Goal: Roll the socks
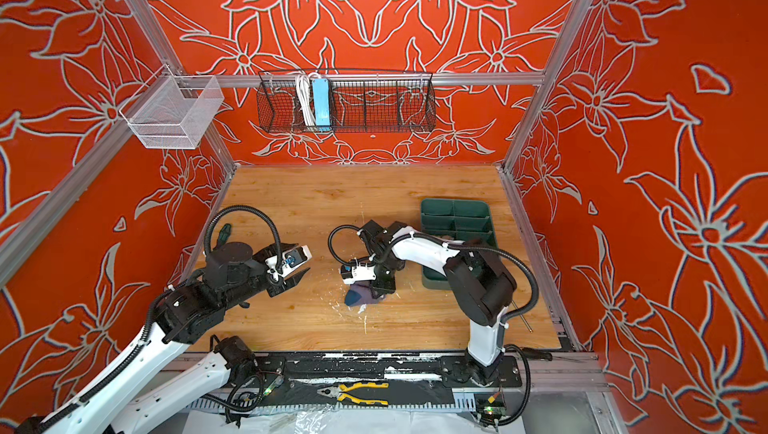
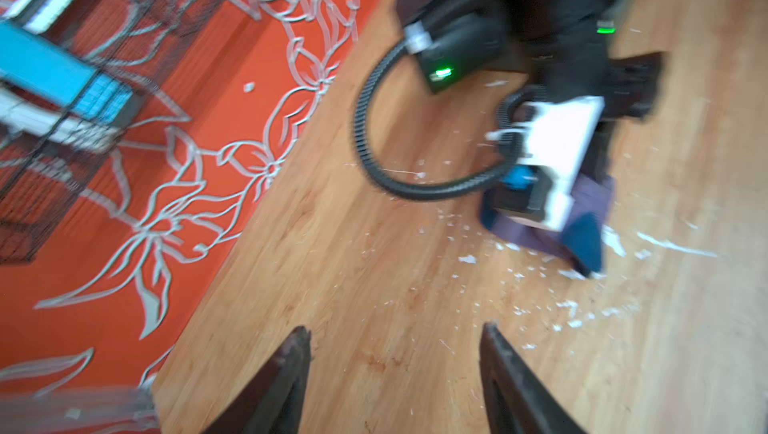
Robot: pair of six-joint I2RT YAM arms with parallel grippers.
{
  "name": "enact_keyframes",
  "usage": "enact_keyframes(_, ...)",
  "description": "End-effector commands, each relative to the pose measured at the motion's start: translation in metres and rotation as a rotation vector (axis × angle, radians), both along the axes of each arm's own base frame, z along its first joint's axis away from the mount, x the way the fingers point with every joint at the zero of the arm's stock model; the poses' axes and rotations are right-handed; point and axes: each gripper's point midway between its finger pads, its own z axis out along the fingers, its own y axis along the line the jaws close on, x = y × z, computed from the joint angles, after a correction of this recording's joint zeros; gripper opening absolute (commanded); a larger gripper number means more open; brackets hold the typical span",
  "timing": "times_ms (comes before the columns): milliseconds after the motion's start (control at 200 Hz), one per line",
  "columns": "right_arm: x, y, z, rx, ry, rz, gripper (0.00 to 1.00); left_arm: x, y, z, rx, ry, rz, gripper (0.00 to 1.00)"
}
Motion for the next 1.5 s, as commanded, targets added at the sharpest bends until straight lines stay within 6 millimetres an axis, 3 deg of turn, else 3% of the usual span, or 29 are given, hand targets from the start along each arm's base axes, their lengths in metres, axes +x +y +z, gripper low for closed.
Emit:
enact_keyframes(0, -0.011, -0.004, 0.001, -0.043, 0.162, -0.017, 0.00, -0.020, -0.026, -0.017, 0.059, 0.110, -0.192, 0.61)
enact_keyframes(155, -0.001, -0.005, -0.007, -0.080, 0.218, -0.047, 0.00, -0.032, -0.067, -0.067, 0.284, 0.106, -0.348, 0.63)
enact_keyframes(240, 0.003, -0.005, -0.012, -0.087, 0.227, -0.055, 0.00, -0.033, -0.091, -0.094, 0.314, 0.119, -0.393, 0.63)
enact_keyframes(445, 0.008, -0.006, -0.015, -0.084, 0.245, -0.056, 0.02, -0.023, -0.128, -0.139, 0.309, 0.151, -0.396, 0.63)
enact_keyframes(636, 0.003, -0.006, -0.014, -0.069, 0.278, -0.054, 0.03, -0.003, -0.150, -0.164, 0.304, 0.139, -0.341, 0.60)
enact_keyframes(741, 0.001, -0.006, -0.013, -0.060, 0.285, -0.054, 0.04, 0.001, -0.153, -0.183, 0.343, 0.164, -0.337, 0.58)
enact_keyframes(866, -0.002, -0.004, -0.010, -0.042, 0.295, -0.046, 0.09, 0.013, -0.144, -0.212, 0.453, 0.196, -0.266, 0.48)
enact_keyframes(1026, -0.002, -0.005, -0.004, -0.024, 0.295, -0.041, 0.12, 0.018, -0.131, -0.236, 0.574, 0.279, -0.193, 0.21)
enact_keyframes(1156, 0.004, -0.009, 0.007, 0.014, 0.263, -0.068, 0.17, 0.014, -0.127, -0.242, 0.593, 0.313, -0.189, 0.07)
enact_keyframes(1336, 0.042, -0.029, 0.025, 0.058, 0.047, -0.221, 0.40, -0.001, -0.120, -0.243, 0.616, 0.384, -0.231, 0.02)
enact_keyframes(1496, 0.083, -0.063, 0.063, 0.124, -0.163, -0.442, 0.47, -0.015, -0.119, -0.240, 0.613, 0.475, -0.285, 0.02)
